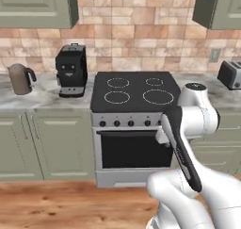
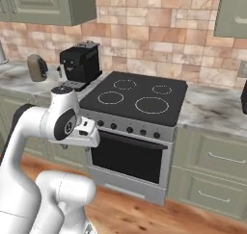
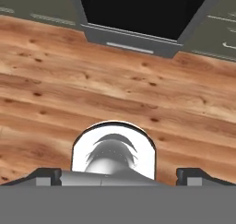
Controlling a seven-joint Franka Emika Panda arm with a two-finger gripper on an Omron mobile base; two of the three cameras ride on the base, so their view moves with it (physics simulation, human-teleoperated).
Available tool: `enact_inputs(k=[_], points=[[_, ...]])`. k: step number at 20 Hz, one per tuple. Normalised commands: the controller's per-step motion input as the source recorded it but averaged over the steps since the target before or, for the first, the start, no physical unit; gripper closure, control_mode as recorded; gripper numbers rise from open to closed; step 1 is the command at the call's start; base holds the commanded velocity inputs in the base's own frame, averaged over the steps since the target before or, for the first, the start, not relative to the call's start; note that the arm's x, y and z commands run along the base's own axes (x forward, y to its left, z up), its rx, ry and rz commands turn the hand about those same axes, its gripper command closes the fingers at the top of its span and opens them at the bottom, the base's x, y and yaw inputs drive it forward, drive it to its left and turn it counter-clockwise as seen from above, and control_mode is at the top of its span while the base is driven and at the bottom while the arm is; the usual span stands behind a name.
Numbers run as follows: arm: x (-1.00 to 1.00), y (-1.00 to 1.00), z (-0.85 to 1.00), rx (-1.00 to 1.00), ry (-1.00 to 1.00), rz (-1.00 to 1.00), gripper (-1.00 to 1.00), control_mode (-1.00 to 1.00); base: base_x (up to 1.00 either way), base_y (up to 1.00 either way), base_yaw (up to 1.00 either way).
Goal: Navigate to the stove.
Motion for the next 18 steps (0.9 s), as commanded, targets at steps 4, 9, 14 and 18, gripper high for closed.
enact_inputs(k=[4, 9, 14, 18], points=[[0.00, 0.00, 0.00, 0.00, 0.00, 0.00, -1.00, 1.00, 0.56, 0.34, -0.26], [0.00, 0.00, 0.00, 0.00, 0.00, 0.00, -1.00, 1.00, 0.48, 0.20, -0.32], [0.00, 0.00, 0.00, 0.00, 0.00, 0.00, -1.00, 1.00, 0.62, 0.33, -0.24], [0.00, 0.00, 0.00, 0.00, 0.00, 0.00, -1.00, 1.00, 0.81, 0.37, -0.14]])
